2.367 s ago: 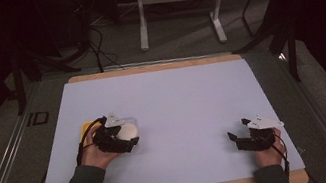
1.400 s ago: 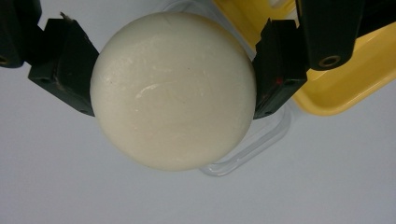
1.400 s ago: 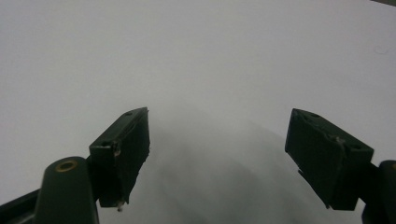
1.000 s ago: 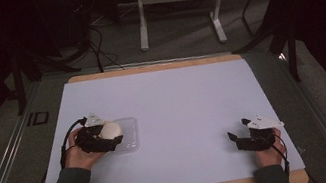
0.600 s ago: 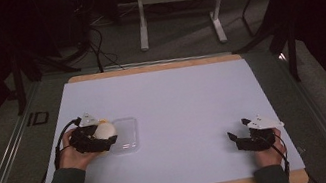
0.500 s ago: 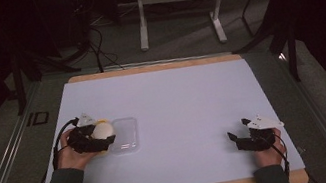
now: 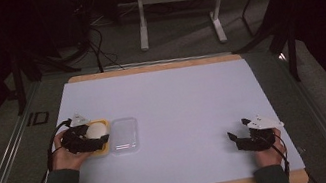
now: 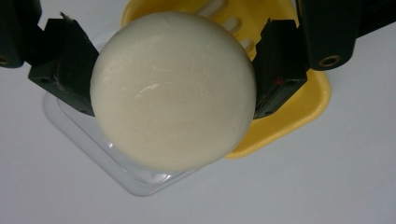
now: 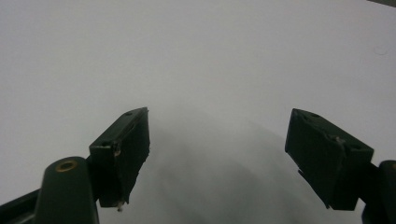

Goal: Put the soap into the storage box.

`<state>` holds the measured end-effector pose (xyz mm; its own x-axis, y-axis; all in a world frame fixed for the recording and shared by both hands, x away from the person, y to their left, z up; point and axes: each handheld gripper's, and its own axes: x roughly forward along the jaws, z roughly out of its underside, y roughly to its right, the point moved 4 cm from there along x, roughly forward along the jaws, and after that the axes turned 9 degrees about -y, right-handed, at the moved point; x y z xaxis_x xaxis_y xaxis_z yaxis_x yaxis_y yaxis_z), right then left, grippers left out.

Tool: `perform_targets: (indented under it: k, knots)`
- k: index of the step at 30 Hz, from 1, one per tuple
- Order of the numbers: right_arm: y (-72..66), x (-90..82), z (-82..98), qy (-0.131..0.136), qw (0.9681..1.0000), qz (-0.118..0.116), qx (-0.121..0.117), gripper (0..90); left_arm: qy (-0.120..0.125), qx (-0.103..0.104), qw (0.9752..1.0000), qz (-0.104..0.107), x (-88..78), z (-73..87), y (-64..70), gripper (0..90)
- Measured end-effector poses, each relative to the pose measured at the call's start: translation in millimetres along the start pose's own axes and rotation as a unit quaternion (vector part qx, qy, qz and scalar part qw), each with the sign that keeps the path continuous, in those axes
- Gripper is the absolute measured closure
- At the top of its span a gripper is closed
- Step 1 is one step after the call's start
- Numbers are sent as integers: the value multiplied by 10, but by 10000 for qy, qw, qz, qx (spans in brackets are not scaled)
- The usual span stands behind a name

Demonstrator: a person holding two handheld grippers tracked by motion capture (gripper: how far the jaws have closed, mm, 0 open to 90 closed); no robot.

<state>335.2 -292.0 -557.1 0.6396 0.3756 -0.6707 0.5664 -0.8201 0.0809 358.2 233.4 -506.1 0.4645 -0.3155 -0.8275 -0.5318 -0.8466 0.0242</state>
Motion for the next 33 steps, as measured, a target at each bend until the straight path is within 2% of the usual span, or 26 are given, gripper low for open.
perform_targets:
  k: [5, 11, 17, 19, 26, 29, 31, 32, 33]
  knots:
    - [-1, 0, 0, -5, 10000, 5, -4, 217, -10, -100, 9999, -50, -3, 23, -56, 243]
    - [-1, 2, 0, -8, 10000, 7, -14, 217, -54, -315, 9995, -61, 46, 71, -129, 243]
    - [-2, 2, -1, -8, 10000, 9, -9, 217, -96, -368, 9992, -96, 76, 89, -170, 243]
    - [-2, 3, -1, -10, 10000, 11, -12, 217, -119, -443, 9989, -82, 109, 113, -196, 243]
    - [-2, 2, -1, -9, 10000, 10, -15, 217, -247, -419, 9988, -40, 187, 145, -190, 243]
    - [-2, 0, 0, -4, 10000, 9, -8, 217, -372, -358, 9986, -76, 246, 168, -178, 242]
    - [-1, 0, 0, -1, 10000, 6, -7, 217, -396, -326, 9987, -62, 265, 177, -169, 241]
    - [-2, 0, 0, -4, 10000, 10, -13, 217, -356, -260, 9989, -125, 271, 181, -156, 240]
    - [-2, 0, 0, -5, 10000, 11, -14, 217, -298, -283, 9991, -103, 267, 180, -158, 236]
